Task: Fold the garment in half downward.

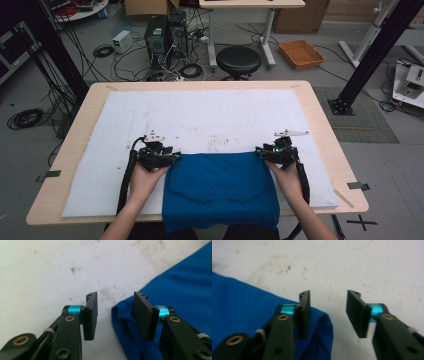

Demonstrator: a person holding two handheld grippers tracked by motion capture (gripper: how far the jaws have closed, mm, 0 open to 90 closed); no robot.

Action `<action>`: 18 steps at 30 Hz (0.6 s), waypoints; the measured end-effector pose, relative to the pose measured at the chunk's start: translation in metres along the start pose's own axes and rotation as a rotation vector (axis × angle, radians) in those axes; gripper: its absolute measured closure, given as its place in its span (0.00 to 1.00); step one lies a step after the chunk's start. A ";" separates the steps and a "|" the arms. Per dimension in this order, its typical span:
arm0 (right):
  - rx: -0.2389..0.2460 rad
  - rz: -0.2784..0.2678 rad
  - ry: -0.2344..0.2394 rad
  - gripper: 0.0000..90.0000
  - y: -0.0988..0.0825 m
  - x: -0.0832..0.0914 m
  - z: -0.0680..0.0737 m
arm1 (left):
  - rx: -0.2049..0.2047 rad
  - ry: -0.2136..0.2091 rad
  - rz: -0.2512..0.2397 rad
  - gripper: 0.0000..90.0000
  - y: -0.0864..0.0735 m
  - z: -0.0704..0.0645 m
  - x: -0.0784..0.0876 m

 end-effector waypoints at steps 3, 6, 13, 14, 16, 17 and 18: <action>0.011 0.012 0.032 0.93 -0.006 -0.001 -0.002 | -0.004 -0.030 0.008 0.81 -0.001 -0.003 0.002; 0.066 0.003 0.032 0.98 -0.006 0.003 0.002 | -0.050 -0.020 0.005 0.93 -0.002 -0.008 0.004; 0.088 -0.049 0.007 0.99 0.004 0.000 -0.003 | -0.080 -0.005 -0.022 0.95 0.009 0.003 -0.004; 0.078 -0.056 0.004 0.99 0.007 -0.002 -0.004 | -0.091 0.001 -0.030 0.95 0.013 0.006 -0.006; 0.082 -0.069 -0.009 0.99 0.015 -0.009 -0.008 | -0.117 0.019 -0.039 0.96 0.024 0.012 -0.012; 0.080 -0.071 -0.018 0.99 0.020 -0.012 -0.010 | -0.132 0.024 -0.044 0.96 0.031 0.015 -0.016; 0.079 -0.079 -0.025 0.99 0.025 -0.016 -0.012 | -0.139 0.034 -0.044 0.96 0.038 0.018 -0.020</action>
Point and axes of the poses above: each handheld gripper's, and its own axes: x roughly backward along the jaws, y roughly out of its top, z roughly to its left, the point moved 2 cm from there along -x, roughly forward along the jaws, and after that the axes turned 12 degrees about -z, right-handed, at the moved point
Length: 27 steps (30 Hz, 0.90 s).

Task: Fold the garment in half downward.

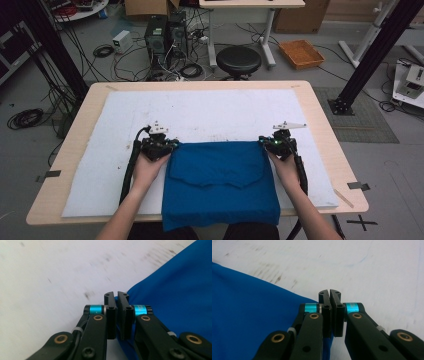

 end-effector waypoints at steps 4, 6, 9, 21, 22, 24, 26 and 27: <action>-0.006 -0.011 -0.023 0.99 0.018 -0.017 -0.011 | -0.021 0.017 0.003 0.96 0.018 0.016 -0.019; -0.007 -0.014 -0.035 0.99 0.023 -0.025 -0.017 | -0.033 0.030 0.020 0.95 0.022 0.021 -0.026; -0.016 0.000 -0.037 0.98 0.027 -0.035 -0.024 | -0.006 0.038 0.010 0.95 0.022 0.025 -0.032; -0.003 -0.061 -0.051 0.70 0.021 0.003 -0.019 | 0.078 0.058 -0.023 0.66 0.009 0.004 0.020; -0.007 -0.064 -0.055 0.70 0.019 0.009 -0.016 | 0.109 0.035 -0.018 0.67 0.005 0.001 0.024; -0.008 -0.068 -0.040 0.70 0.013 0.019 -0.011 | 0.170 0.009 0.006 0.70 -0.005 -0.005 0.030; -0.015 -0.065 -0.032 0.70 0.005 0.027 -0.006 | 0.224 -0.021 0.037 0.75 -0.013 -0.009 0.032; -0.017 -0.061 -0.029 0.70 0.001 0.030 -0.005 | 0.250 -0.029 0.050 0.75 -0.017 -0.009 0.031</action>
Point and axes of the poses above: each handheld gripper's, and its own axes: x roughly backward along the jaws, y roughly out of its top, z roughly to its left, the point moved 2 cm from there along -x, roughly forward along the jaws, and after that the axes turned 12 degrees about -z, right-handed, at the moved point
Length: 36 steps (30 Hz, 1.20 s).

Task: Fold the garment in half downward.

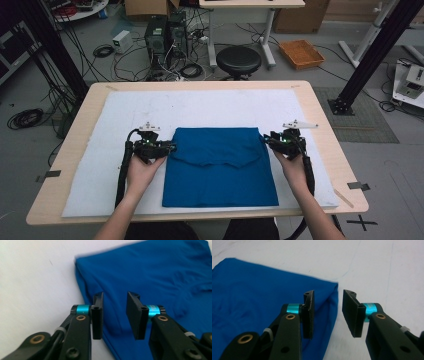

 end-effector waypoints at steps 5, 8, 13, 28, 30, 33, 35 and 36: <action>-0.036 0.021 -0.005 0.71 -0.018 0.005 0.000 | 0.068 0.018 0.023 0.78 -0.005 0.005 -0.004; -0.053 0.038 -0.005 0.71 -0.022 0.004 -0.003 | 0.076 0.003 0.037 0.80 -0.006 0.003 -0.005; -0.058 0.049 0.004 0.70 -0.025 0.001 -0.002 | 0.072 0.023 0.063 0.84 -0.008 0.004 -0.009; -0.070 0.134 0.051 0.78 -0.032 -0.008 0.011 | 0.043 0.012 0.052 0.97 -0.008 0.000 -0.008; -0.046 0.142 0.061 0.90 -0.032 -0.010 0.014 | 0.039 0.011 0.053 0.98 -0.008 0.000 -0.008; -0.017 0.131 0.065 0.98 -0.030 -0.007 0.017 | 0.031 0.009 0.043 0.98 -0.006 0.000 -0.006; -0.015 0.112 0.067 0.98 -0.027 -0.003 0.017 | 0.031 0.005 0.033 0.98 -0.005 0.000 -0.004; -0.015 0.105 0.066 0.99 -0.025 -0.001 0.016 | 0.033 0.007 0.030 0.99 -0.005 0.000 -0.003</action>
Point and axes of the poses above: each handheld gripper's, and its own axes: x roughly backward along the jaws, y roughly out of its top, z roughly to its left, the point moved 2 cm from there along -x, roughly forward along the jaws, and after that the axes turned 12 degrees about -z, right-handed, at the moved point
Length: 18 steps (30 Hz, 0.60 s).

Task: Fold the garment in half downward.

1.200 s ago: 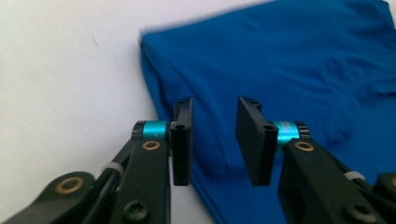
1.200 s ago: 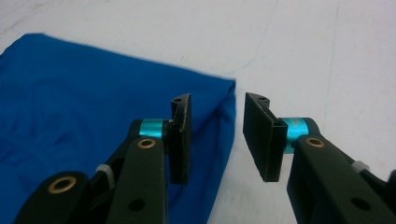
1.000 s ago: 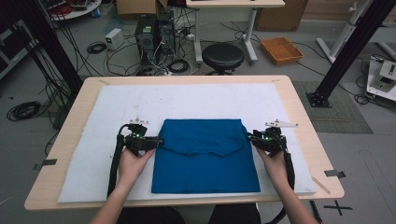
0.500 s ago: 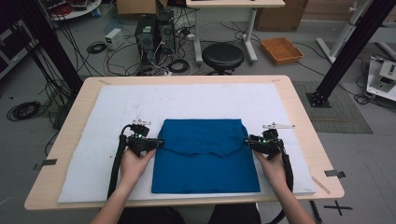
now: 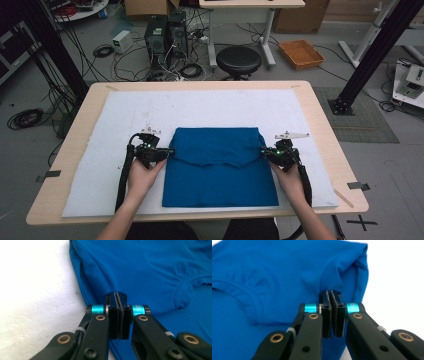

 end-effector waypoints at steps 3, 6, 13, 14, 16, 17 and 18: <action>0.003 -0.017 -0.002 1.00 0.003 0.005 -0.001 | -0.011 -0.004 0.002 0.99 0.001 0.000 0.001; -0.003 -0.017 0.003 1.00 0.003 0.006 -0.003 | -0.012 -0.009 0.000 0.99 0.001 -0.001 0.001; -0.035 0.033 0.026 0.81 -0.002 -0.006 -0.001 | -0.008 -0.014 -0.007 0.99 0.003 -0.002 0.003; -0.026 0.038 0.021 0.85 -0.002 -0.008 0.000 | -0.004 -0.012 -0.012 0.99 0.003 -0.003 0.003; -0.002 0.050 0.022 0.96 -0.002 -0.010 0.001 | -0.011 -0.017 -0.008 0.99 0.004 -0.003 0.003; 0.004 0.046 0.020 0.99 -0.001 -0.010 0.002 | -0.009 -0.018 -0.009 0.99 0.004 -0.003 0.003; 0.012 0.038 0.017 0.99 -0.001 -0.009 0.003 | -0.006 -0.019 -0.009 0.99 0.005 -0.003 0.004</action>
Point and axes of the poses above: each handheld gripper's, and its own axes: x roughly backward along the jaws, y roughly out of its top, z roughly to its left, the point moved 2 cm from there along -x, roughly forward along the jaws, and after that the axes turned 12 degrees about -z, right-handed, at the moved point
